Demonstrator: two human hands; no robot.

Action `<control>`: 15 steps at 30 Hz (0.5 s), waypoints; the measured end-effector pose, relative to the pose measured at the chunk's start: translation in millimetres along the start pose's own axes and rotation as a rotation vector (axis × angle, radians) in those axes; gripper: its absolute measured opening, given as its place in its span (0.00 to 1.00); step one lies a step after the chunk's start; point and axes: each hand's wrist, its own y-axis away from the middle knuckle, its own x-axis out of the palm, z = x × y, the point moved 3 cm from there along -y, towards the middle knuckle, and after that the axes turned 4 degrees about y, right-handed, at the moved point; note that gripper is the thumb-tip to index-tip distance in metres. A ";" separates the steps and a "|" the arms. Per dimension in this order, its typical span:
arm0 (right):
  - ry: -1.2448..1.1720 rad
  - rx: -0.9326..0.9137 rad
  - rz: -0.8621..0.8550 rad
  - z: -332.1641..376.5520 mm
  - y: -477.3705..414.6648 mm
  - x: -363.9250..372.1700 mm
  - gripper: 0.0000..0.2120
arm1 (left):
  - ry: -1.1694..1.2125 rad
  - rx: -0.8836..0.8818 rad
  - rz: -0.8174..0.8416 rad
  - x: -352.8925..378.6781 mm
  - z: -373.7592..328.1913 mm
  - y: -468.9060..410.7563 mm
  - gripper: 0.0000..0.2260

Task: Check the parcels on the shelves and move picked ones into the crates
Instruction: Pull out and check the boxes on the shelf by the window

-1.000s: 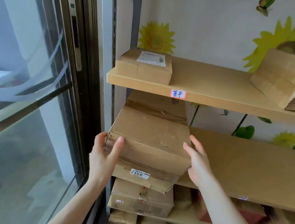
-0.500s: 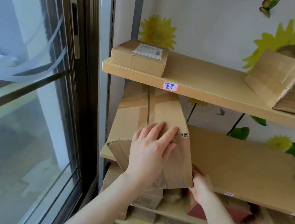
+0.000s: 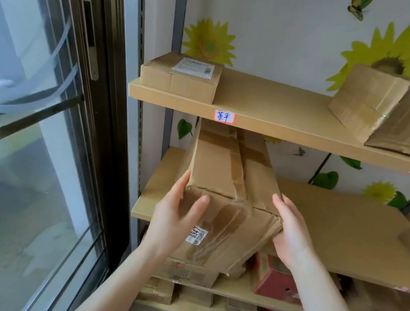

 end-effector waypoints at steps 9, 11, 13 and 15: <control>-0.484 0.246 -0.033 -70.1 14.0 0.4 0.19 | -0.538 0.346 0.107 43.3 -29.8 14.9 0.18; -0.475 0.233 -0.052 -74.6 11.5 -3.1 0.20 | -0.556 0.340 0.124 46.2 -28.9 12.8 0.18; -0.450 0.231 -0.063 -76.0 8.7 -6.2 0.19 | -0.487 0.354 0.154 43.8 -31.0 12.8 0.18; -0.457 0.247 -0.079 -75.8 3.9 -9.7 0.17 | -0.291 0.314 0.120 29.6 -28.8 15.5 0.17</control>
